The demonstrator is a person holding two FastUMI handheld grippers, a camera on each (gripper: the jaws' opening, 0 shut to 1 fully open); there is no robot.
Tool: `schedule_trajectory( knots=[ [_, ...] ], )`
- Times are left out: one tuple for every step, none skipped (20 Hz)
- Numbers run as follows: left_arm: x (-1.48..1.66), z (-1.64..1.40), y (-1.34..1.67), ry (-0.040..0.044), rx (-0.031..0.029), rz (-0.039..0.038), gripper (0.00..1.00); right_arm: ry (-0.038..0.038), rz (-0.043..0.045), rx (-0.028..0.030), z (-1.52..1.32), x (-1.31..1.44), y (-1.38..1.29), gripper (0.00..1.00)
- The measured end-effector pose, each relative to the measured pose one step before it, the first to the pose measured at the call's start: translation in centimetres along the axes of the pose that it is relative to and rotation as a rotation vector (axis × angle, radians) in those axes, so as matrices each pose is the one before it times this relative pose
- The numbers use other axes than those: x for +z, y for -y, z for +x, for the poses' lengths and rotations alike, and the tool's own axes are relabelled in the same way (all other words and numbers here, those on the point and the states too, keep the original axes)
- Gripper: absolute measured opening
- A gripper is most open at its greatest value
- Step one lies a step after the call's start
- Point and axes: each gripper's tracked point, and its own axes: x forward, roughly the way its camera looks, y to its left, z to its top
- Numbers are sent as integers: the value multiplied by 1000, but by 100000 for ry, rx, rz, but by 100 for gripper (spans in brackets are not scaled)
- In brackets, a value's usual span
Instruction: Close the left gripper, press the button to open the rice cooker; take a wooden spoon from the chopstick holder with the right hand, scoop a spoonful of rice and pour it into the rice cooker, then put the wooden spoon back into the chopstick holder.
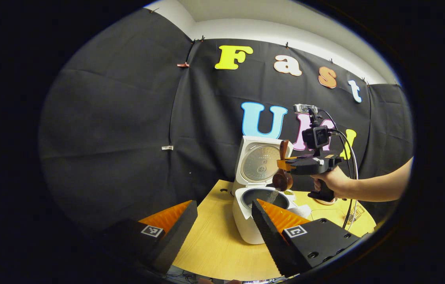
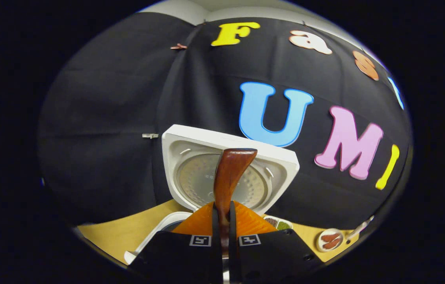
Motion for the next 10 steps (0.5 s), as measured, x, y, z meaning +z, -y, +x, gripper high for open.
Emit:
schedule_trajectory(
  knots=[
    [57,86,40,39,179,-49,96,1090,-5567,1612,-257,396,-477,11],
    [47,-25,62,330,27,-110,95,1149,-4815,1534,-121,269,-469,11],
    [85,24,47,89,-95,-8,95,783,-4159,1513,87,310,-453,11],
    [59,-69,-3,99,2,203,95,662,-4316,1195,-193,100,-280,11],
    [12,-73,-15,26,26,314,95,730,-4611,551,-219,221,-323,11],
    [-66,-25,8,-93,1,127,96,746,-4670,416,-245,118,-251,11],
    [73,-79,54,-72,-135,11,96,581,-2941,205,-21,90,-405,11],
    [-53,-95,-55,-116,54,45,96,-100,397,759,-170,-1,-294,11],
    [10,52,-8,-91,188,237,96,-353,4371,367,131,-49,23,11],
    [-64,-47,45,-75,195,366,95,-592,7448,-341,62,-32,240,11]
  ],
)
